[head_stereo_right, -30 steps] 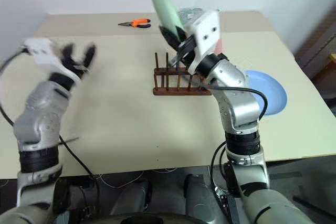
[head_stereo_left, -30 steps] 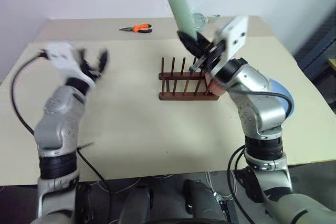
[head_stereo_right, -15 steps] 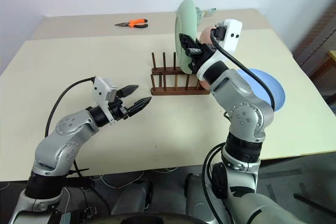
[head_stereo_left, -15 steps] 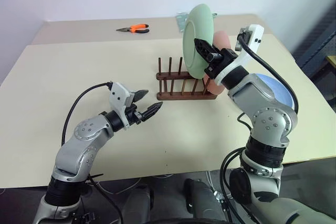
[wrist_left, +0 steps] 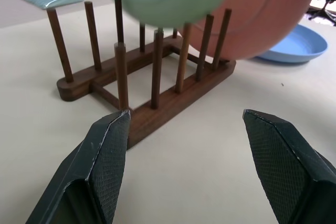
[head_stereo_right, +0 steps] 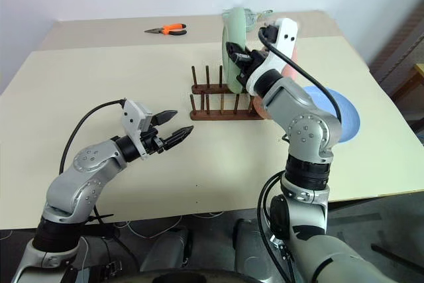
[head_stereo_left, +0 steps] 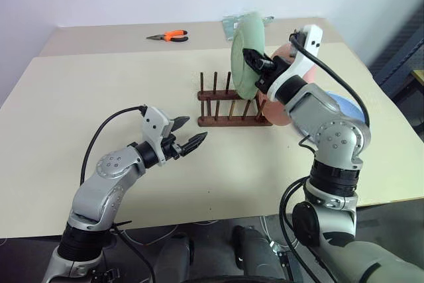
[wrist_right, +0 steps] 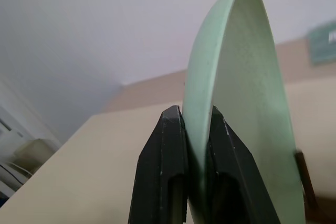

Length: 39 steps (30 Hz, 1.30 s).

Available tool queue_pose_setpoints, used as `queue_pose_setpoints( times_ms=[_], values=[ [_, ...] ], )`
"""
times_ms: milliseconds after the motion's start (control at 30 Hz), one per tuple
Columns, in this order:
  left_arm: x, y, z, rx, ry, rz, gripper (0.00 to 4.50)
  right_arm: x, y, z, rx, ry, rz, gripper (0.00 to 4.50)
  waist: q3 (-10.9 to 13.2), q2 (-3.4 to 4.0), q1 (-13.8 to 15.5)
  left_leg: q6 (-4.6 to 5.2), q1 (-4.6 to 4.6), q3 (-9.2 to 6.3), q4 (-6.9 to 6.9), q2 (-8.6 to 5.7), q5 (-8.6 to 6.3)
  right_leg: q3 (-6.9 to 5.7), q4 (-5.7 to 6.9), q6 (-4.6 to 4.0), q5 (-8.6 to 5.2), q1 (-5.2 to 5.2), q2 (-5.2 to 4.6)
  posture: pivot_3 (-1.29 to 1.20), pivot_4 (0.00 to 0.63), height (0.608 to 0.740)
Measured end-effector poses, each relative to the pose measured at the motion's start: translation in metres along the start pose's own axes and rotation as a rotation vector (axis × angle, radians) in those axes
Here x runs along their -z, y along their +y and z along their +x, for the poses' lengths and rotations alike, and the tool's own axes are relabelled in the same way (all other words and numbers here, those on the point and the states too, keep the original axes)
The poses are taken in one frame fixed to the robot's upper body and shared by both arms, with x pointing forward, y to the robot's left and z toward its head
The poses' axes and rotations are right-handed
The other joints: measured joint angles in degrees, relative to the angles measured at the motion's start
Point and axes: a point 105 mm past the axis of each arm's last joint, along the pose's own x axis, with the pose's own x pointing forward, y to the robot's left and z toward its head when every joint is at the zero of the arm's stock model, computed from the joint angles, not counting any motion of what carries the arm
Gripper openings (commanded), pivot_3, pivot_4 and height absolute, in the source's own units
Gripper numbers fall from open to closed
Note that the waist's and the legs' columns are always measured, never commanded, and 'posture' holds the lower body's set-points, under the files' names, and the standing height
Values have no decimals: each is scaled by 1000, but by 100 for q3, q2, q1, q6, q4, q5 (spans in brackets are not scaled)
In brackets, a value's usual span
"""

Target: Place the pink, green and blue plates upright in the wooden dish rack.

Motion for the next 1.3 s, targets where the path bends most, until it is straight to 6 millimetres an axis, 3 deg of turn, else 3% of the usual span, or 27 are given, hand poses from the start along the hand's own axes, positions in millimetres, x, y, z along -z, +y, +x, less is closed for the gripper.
queue_pose_setpoints(
  times_ms=[367, 500, 800, 933, 1000, 1200, 1300],
  values=[
    [2, -3, 1, 11, 10, 11, 3504, -21, 13, 3, 5, -62, 46, 0, 0, 0, 3, 0, -1, -1, 0, 0, 0, 0, 0, -1, 0, -1, 0, 0, 150, 740],
    [2, -4, 2, 15, 5, 9, 3504, -10, 14, -1, 43, -49, 112, 0, 0, 0, 5, 1, -2, -1, -1, 0, -1, 0, -1, -1, 0, -1, -1, 0, 150, 740],
    [3, -3, 5, 19, 7, 14, 3504, 15, -6, -3, 157, 30, 157, 0, 1, 1, -5, 2, -2, -1, -1, 0, -1, 0, -1, -1, -1, -2, 0, 0, 150, 740],
    [6, -3, 6, 23, 15, 10, 3553, 22, -10, 2, 157, 69, 121, 1631, 1, 2, 2, 2, -3, 0, -1, 0, -1, 0, -3, -1, -1, -2, 0, 0, 150, 740],
    [7, -4, 7, 28, 16, 18, 3553, 19, -9, 4, 147, 71, 24, 2549, 3, 4, 0, 2, -5, 0, -1, 0, -1, 0, -5, 1, -2, -2, -1, 0, 150, 740],
    [9, -5, 8, 29, 20, 24, 3553, -6, 4, -5, -5, 3, -654, 2549, 2, 1, 8, 4, -6, 2, -1, -1, -3, -1, -14, 23, -16, 0, -2, 0, 150, 740],
    [9, -6, 9, 33, 22, 26, 3553, -18, 13, -16, -101, -70, -791, 2549, 3, -1, 5, 5, -6, 2, -1, -1, -3, -1, -15, 24, -16, 2, -2, 0, 150, 740]
  ],
)
